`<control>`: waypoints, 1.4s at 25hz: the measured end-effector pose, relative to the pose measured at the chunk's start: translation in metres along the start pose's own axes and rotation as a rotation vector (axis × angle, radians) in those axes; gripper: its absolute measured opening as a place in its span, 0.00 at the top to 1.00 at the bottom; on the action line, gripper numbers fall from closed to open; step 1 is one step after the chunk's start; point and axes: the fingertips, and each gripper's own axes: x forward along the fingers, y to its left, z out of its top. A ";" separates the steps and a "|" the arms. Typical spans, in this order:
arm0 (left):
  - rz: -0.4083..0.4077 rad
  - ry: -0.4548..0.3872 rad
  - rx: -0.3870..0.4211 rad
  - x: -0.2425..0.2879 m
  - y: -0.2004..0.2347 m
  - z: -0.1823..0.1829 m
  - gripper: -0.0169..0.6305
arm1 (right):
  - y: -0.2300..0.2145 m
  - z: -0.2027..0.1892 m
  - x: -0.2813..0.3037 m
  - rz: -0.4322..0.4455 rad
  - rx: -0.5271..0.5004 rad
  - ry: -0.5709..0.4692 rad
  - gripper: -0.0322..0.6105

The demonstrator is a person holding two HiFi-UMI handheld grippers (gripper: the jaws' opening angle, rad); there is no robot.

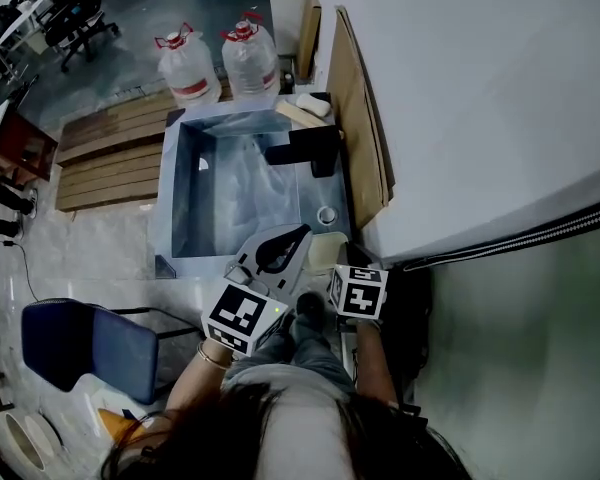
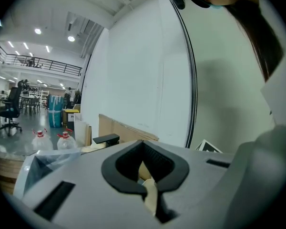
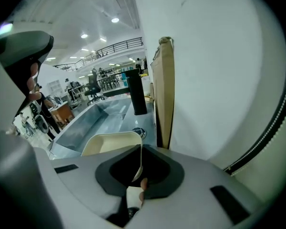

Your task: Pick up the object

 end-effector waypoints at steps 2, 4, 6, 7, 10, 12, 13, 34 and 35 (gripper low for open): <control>0.001 -0.007 0.013 -0.003 -0.002 0.003 0.96 | 0.002 0.005 -0.004 0.007 0.002 -0.014 0.90; 0.004 -0.015 0.020 -0.006 -0.004 0.007 0.96 | 0.004 0.010 -0.009 0.013 -0.001 -0.027 0.90; 0.006 -0.024 0.027 -0.011 -0.005 0.012 0.96 | 0.006 0.014 -0.014 0.016 -0.005 -0.039 0.90; 0.007 -0.029 0.031 -0.013 -0.006 0.014 0.96 | 0.007 0.017 -0.017 0.017 -0.005 -0.045 0.90; 0.014 -0.045 0.038 -0.018 -0.006 0.021 0.96 | 0.010 0.024 -0.024 0.023 0.001 -0.063 0.90; 0.018 -0.055 0.041 -0.021 -0.005 0.024 0.96 | 0.011 0.029 -0.029 0.025 0.003 -0.076 0.90; 0.019 -0.059 0.042 -0.022 -0.005 0.025 0.96 | 0.012 0.030 -0.031 0.025 0.002 -0.081 0.90; 0.067 -0.131 0.061 -0.050 0.014 0.048 0.96 | 0.032 0.091 -0.094 0.057 0.026 -0.262 0.90; 0.071 -0.133 0.062 -0.052 0.015 0.049 0.96 | 0.032 0.094 -0.097 0.058 0.027 -0.271 0.90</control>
